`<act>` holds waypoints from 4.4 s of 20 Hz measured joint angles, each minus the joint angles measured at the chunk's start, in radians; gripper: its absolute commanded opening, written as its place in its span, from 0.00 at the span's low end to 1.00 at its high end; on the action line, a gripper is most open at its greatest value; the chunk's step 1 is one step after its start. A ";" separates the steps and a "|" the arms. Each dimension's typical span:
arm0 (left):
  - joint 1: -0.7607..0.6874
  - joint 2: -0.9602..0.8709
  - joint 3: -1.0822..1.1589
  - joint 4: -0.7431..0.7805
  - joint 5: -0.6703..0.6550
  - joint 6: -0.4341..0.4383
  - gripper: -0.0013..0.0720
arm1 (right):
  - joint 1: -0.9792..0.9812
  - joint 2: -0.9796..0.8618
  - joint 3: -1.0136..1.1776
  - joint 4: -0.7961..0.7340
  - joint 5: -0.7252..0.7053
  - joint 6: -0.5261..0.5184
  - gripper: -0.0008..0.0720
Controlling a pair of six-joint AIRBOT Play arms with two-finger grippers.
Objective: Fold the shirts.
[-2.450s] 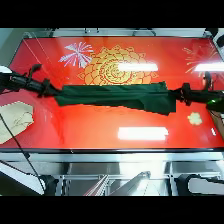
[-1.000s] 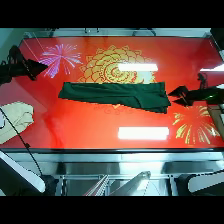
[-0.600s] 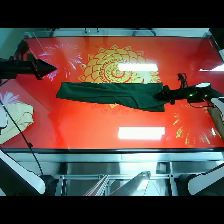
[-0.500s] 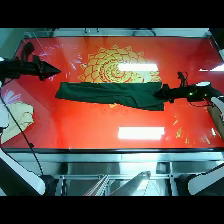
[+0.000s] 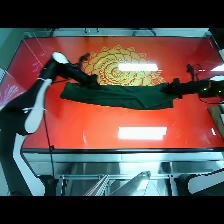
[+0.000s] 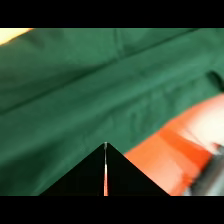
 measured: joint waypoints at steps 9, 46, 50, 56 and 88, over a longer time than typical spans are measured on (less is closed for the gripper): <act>-0.237 -0.069 0.010 0.172 0.197 -0.131 0.04 | -0.101 0.035 0.041 -0.044 0.148 0.012 0.05; 0.379 0.863 -0.763 -0.061 -0.033 0.146 0.05 | 0.558 0.092 0.203 -0.340 -0.333 0.422 0.87; 0.379 0.865 -0.767 -0.095 -0.039 0.153 0.05 | 0.508 -0.006 0.123 -0.273 -0.313 0.431 0.90; 0.379 0.865 -0.768 -0.109 -0.060 0.157 0.05 | 0.506 -0.171 0.103 0.066 -0.320 0.316 0.90; 0.378 0.865 -0.768 -0.111 -0.095 0.168 0.05 | -0.566 0.493 0.163 -0.997 0.207 0.861 0.05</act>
